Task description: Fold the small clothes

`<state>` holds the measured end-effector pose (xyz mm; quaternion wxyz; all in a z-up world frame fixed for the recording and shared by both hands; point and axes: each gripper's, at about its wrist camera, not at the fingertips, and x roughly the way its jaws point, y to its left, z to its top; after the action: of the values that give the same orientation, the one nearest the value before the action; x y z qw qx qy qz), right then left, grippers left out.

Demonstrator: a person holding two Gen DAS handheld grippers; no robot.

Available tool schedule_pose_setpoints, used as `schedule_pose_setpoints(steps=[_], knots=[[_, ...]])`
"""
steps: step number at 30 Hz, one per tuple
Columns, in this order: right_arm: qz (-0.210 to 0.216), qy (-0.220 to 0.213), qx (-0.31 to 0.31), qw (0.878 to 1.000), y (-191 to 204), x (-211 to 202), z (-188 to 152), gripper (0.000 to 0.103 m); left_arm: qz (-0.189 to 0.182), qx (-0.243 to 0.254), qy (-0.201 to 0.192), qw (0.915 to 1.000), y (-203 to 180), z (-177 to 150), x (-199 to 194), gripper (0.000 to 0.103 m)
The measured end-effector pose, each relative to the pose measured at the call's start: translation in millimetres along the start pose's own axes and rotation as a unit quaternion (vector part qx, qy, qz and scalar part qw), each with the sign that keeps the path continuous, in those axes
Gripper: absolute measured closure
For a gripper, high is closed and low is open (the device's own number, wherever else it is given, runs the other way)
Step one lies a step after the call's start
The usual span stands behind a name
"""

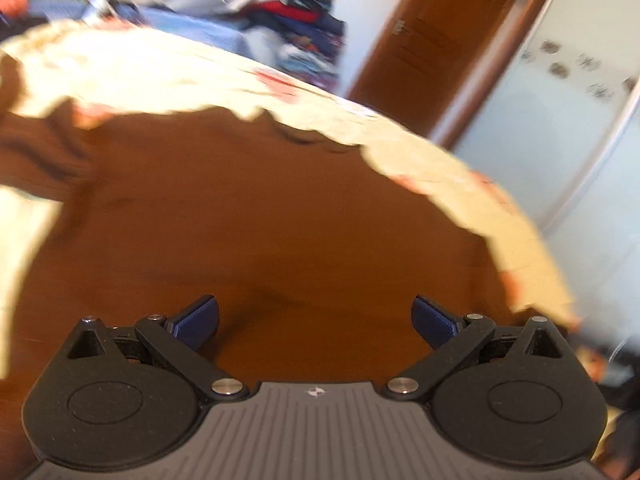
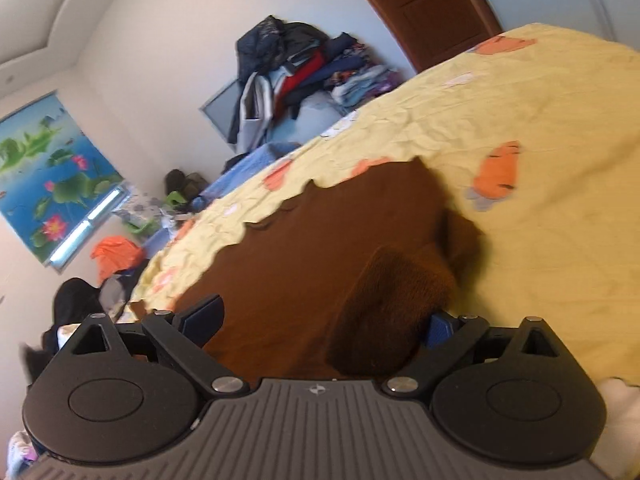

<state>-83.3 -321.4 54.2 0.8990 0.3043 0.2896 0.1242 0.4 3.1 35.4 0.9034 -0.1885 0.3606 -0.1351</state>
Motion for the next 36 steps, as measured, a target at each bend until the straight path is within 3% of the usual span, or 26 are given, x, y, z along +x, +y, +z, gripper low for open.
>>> schedule_pose_setpoints(steps=[4, 7, 13, 15, 17, 20, 24, 25, 26, 28, 33, 36], knots=[[0.083, 0.105, -0.044, 0.99, 25, 11, -29, 0.004, -0.061, -0.036, 0.057, 0.9959, -9, 5, 18, 0.0], [0.141, 0.164, -0.015, 0.976, 26, 6, -40, 0.003, -0.091, -0.051, 0.084, 0.991, -11, -1, 24, 0.0], [0.175, 0.193, -0.018, 0.965, 26, -31, -39, 0.001, -0.109, -0.037, 0.109, 0.9874, -12, -8, 21, 0.0], [0.191, 0.167, -0.009, 0.967, 22, -45, -23, 0.001, -0.112, -0.025, 0.108, 0.9875, -15, -9, 15, 0.0], [0.169, 0.123, -0.004, 0.978, 11, -50, -1, 0.0, -0.114, -0.013, 0.108, 0.9875, -20, -12, 13, 0.0], [0.087, 0.085, -0.034, 0.992, 8, -45, 14, 0.003, -0.107, 0.005, 0.111, 0.9881, -26, -17, 11, 0.0], [0.085, 0.123, -0.073, 0.986, 22, -18, 11, 0.017, -0.1, 0.018, 0.111, 0.9886, -27, -24, 5, 0.0], [0.082, 0.136, -0.075, 0.985, 23, -10, 10, 0.026, -0.097, 0.021, 0.11, 0.989, -27, -26, 3, 0.0], [0.071, 0.145, -0.079, 0.984, 24, -5, 9, 0.034, -0.095, 0.024, 0.108, 0.9893, -26, -27, 1, 0.0], [0.033, 0.153, -0.088, 0.984, 24, 10, 11, 0.04, -0.087, 0.03, 0.104, 0.9903, -24, -29, -3, 0.0], [0.012, 0.171, -0.052, 0.984, 4, 19, 3, 0.049, -0.075, 0.035, 0.098, 0.9918, -11, -31, -14, 0.0], [0.026, 0.167, -0.02, 0.985, -6, 24, 0, 0.067, -0.075, 0.028, 0.101, 0.9916, -4, -33, -16, 0.0]])
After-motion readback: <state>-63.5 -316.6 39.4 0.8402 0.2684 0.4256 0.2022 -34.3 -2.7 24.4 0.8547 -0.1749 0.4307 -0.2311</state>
